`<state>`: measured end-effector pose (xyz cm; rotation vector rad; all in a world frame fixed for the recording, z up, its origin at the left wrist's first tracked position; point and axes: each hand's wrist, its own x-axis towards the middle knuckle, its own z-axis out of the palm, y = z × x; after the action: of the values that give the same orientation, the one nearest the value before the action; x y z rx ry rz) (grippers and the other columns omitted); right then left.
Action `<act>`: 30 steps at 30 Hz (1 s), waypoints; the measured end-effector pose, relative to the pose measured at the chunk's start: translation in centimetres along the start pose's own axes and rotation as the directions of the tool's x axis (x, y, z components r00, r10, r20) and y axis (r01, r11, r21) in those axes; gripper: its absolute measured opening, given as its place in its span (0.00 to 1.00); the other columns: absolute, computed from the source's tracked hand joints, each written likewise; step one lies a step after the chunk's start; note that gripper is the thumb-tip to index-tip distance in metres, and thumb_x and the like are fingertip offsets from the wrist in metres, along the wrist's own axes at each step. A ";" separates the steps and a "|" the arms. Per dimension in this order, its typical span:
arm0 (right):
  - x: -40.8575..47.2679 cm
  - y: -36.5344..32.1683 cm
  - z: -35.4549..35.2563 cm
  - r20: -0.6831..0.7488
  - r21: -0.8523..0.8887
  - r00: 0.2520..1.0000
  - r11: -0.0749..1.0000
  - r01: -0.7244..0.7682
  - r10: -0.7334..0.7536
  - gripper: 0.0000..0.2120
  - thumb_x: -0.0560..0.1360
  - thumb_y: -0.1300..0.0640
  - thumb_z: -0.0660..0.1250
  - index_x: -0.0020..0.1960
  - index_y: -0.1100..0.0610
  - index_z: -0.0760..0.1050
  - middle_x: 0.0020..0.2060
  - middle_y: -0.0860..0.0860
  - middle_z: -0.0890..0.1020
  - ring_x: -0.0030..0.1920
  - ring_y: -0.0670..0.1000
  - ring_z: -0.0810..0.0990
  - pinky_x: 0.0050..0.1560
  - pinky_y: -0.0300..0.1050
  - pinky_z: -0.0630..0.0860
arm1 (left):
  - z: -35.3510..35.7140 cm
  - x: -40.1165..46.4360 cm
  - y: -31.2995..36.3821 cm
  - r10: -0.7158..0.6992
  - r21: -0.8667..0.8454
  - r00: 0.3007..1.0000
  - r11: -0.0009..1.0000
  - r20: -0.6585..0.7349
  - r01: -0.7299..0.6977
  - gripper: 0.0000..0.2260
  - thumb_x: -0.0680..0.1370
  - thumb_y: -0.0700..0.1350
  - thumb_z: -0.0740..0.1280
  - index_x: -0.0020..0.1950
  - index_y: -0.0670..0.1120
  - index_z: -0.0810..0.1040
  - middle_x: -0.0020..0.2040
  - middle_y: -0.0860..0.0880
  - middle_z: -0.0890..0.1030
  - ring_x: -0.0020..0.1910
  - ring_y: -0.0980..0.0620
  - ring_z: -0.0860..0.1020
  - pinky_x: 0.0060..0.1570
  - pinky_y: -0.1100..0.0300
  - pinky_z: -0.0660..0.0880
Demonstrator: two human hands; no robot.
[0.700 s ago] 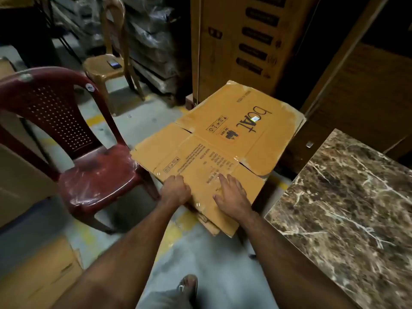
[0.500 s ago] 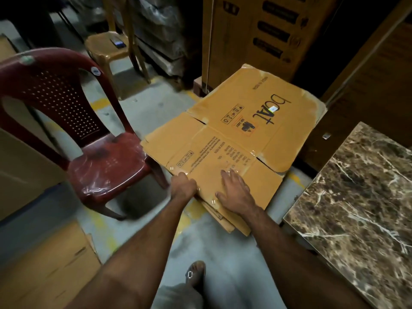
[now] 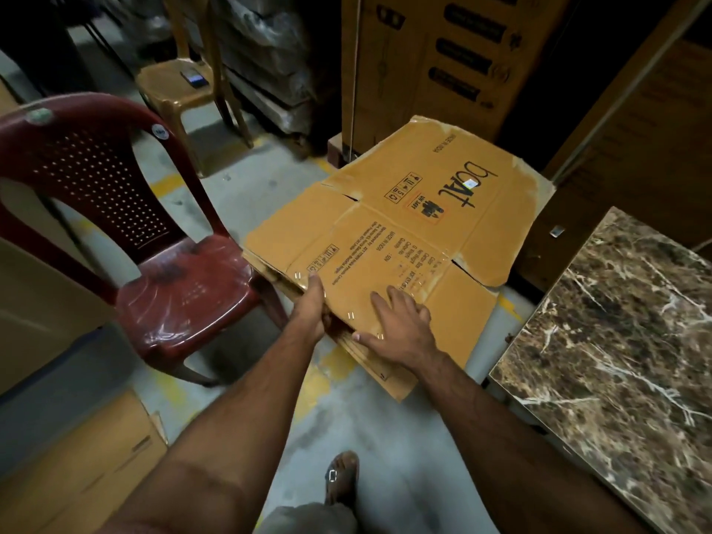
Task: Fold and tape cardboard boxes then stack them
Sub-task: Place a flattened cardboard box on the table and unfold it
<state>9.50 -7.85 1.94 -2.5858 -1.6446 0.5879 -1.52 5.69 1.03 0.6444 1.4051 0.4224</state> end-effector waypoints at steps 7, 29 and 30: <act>-2.0 -1.0 -5.9 -0.137 -0.089 0.990 0.995 -0.048 0.035 0.42 0.76 0.55 0.69 0.81 0.49 0.48 0.81 0.55 0.51 0.80 0.58 0.49 0.76 0.69 0.52 | 0.9 -2.3 5.7 0.130 0.095 0.950 0.982 0.285 -0.163 0.18 0.82 0.60 0.57 0.53 0.48 0.77 0.38 0.50 0.84 0.42 0.52 0.81 0.41 0.58 0.78; -23.7 7.7 -21.4 -0.736 -0.135 0.677 0.983 -0.124 -0.015 0.35 0.77 0.67 0.66 0.79 0.50 0.59 0.77 0.51 0.67 0.75 0.56 0.67 0.72 0.61 0.69 | 10.9 -31.5 7.8 0.570 -0.388 0.609 0.822 0.552 -0.417 0.15 0.82 0.40 0.65 0.67 0.35 0.73 0.56 0.38 0.82 0.52 0.43 0.82 0.51 0.48 0.81; -25.6 8.3 -20.9 -0.748 -0.157 0.663 0.977 -0.141 -0.024 0.35 0.77 0.66 0.67 0.79 0.51 0.60 0.76 0.51 0.68 0.74 0.57 0.68 0.70 0.62 0.70 | 10.9 -32.9 6.3 0.565 -0.392 0.606 0.825 0.559 -0.407 0.15 0.82 0.39 0.65 0.67 0.35 0.73 0.55 0.38 0.82 0.49 0.44 0.83 0.48 0.49 0.82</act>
<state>13.88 -30.21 27.31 -2.4507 -1.3483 -0.6414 5.44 -11.93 30.78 0.8872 0.4609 0.7005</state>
